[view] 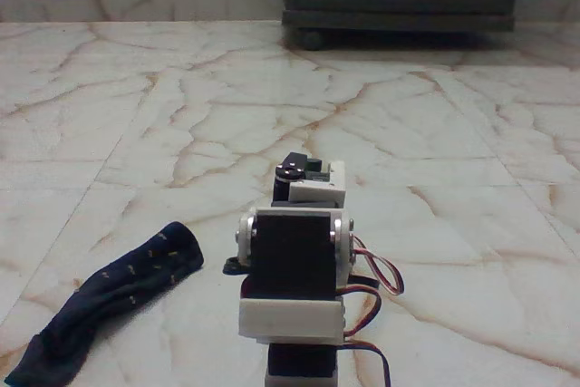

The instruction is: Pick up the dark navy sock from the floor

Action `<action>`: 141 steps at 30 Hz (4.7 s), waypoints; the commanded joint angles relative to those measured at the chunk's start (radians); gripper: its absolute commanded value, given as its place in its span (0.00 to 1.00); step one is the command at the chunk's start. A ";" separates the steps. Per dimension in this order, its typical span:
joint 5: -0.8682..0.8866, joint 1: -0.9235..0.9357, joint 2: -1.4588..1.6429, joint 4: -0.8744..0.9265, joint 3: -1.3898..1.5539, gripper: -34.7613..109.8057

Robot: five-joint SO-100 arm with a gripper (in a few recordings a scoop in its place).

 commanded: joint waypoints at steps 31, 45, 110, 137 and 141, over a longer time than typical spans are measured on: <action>0.476 -0.141 -0.285 0.689 -0.546 0.24; 0.945 -0.433 -0.649 1.244 -1.002 0.25; 1.287 -0.793 -1.790 1.370 -1.983 0.24; 0.446 -0.225 -0.402 1.019 -0.802 0.24; 0.311 -0.141 -0.282 0.871 -0.672 0.24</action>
